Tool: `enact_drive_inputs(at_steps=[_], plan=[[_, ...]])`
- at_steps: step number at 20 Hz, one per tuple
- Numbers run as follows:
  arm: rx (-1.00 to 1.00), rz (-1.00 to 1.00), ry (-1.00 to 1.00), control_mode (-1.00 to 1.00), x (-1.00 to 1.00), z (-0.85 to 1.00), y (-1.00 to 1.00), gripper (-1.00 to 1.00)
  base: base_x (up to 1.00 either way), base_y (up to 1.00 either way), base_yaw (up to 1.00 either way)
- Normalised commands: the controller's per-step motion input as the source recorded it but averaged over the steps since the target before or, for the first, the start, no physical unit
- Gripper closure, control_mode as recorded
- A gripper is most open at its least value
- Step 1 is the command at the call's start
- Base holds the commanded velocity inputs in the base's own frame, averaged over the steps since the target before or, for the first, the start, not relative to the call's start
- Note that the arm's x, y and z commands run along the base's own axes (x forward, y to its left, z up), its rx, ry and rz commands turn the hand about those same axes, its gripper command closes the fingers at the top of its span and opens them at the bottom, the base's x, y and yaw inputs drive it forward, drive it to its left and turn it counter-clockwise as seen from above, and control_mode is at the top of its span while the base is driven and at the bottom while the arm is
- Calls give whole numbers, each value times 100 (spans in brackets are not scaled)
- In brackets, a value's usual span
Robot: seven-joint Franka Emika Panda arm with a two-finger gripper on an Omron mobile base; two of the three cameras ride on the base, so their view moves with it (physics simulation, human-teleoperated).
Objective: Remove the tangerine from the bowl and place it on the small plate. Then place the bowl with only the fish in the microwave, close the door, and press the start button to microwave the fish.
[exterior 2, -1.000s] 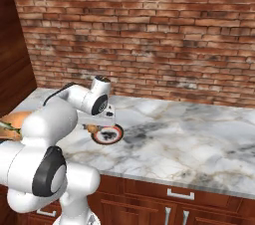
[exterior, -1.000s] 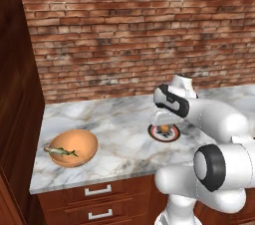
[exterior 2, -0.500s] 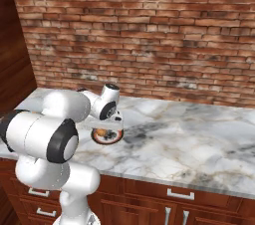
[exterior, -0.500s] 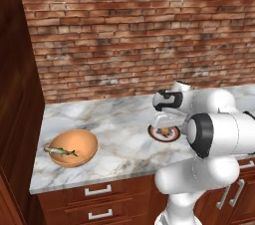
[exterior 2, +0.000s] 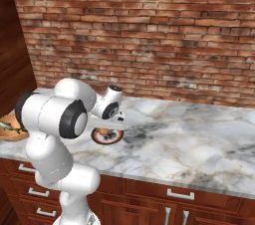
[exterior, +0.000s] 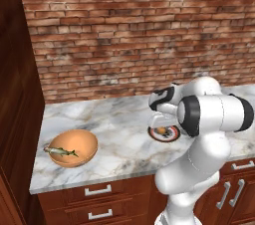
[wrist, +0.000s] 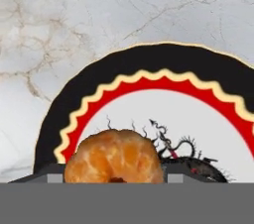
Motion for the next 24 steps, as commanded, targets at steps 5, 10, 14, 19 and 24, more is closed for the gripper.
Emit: enact_drive_inputs(at_steps=[5, 10, 14, 19, 24], plan=[[0, 0, 0, -100, 1, -7, 0, -100, 0, 0, 0], [0, 0, 0, -100, -23, 19, 0, -100, 0, 0, 0], [0, -1, 0, -100, -27, 50, 2, -100, 0, 0, 0], [0, -2, -3, -100, -33, 45, 16, -100, 0, 0, 0], [0, 0, -4, -100, -46, 23, 68, -100, 0, 0, 0]])
